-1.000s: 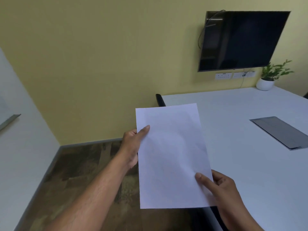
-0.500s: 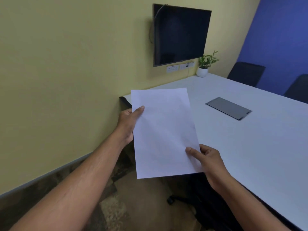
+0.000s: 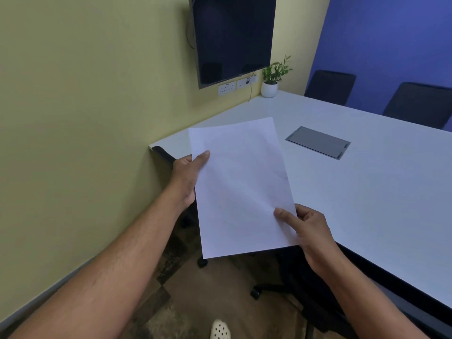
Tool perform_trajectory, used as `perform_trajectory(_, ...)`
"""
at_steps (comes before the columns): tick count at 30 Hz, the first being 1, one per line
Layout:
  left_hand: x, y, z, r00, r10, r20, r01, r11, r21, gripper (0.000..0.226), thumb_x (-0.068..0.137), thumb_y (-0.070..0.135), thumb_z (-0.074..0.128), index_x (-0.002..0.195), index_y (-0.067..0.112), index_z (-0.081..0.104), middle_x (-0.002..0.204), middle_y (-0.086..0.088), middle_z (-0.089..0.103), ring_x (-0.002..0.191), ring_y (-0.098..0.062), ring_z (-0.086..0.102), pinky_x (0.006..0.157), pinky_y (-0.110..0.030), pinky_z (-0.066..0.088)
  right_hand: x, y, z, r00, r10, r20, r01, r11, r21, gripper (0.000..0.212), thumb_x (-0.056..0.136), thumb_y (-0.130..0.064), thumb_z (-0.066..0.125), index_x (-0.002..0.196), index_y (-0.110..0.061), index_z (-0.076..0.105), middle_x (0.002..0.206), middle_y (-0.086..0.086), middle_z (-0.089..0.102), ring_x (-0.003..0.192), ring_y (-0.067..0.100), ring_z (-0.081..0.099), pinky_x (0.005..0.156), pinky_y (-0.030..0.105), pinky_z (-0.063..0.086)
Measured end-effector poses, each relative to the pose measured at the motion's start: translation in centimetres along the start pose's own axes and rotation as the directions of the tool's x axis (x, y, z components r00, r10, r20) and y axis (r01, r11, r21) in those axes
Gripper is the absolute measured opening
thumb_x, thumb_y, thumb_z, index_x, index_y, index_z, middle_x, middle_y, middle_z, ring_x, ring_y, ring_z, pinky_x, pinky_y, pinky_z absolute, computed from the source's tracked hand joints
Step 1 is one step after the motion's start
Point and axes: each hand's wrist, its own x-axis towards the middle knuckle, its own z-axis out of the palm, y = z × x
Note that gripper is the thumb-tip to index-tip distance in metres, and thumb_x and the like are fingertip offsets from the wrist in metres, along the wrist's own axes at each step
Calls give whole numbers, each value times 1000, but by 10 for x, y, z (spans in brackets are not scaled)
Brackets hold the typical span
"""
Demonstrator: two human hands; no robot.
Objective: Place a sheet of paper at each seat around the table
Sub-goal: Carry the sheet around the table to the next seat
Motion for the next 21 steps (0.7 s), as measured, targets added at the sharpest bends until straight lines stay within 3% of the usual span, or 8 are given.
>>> perform_trajectory(10, 149, 3, 4, 995, -82, 58, 78, 995, 62, 29, 102, 26, 75, 117, 2, 78, 112, -13, 83, 104, -34, 81, 95, -49, 64, 122, 8, 47, 991, 39, -126, -36, 999, 24, 23, 94, -30, 80, 114, -20, 79, 107, -5, 83, 97, 23, 80, 84, 39, 64)
perform_trajectory(15, 230, -6, 22, 984, -160, 78, 152, 984, 90, 27, 101, 26, 76, 116, 4, 78, 112, -13, 83, 105, -35, 80, 91, -48, 64, 191, 6, 50, 981, 58, -183, -60, 998, -5, 14, 94, -26, 80, 107, -20, 80, 97, -10, 84, 80, 9, 79, 59, 15, 57)
perform_trajectory(21, 290, -21, 42, 962, -233, 140, 213, 966, 144, 24, 102, 27, 76, 112, 5, 79, 111, -13, 83, 106, -36, 80, 97, -50, 64, 232, 17, 57, 955, 105, -279, -112, 994, -10, 11, 94, -29, 79, 104, -25, 80, 96, -14, 83, 81, 7, 78, 64, 19, 55)
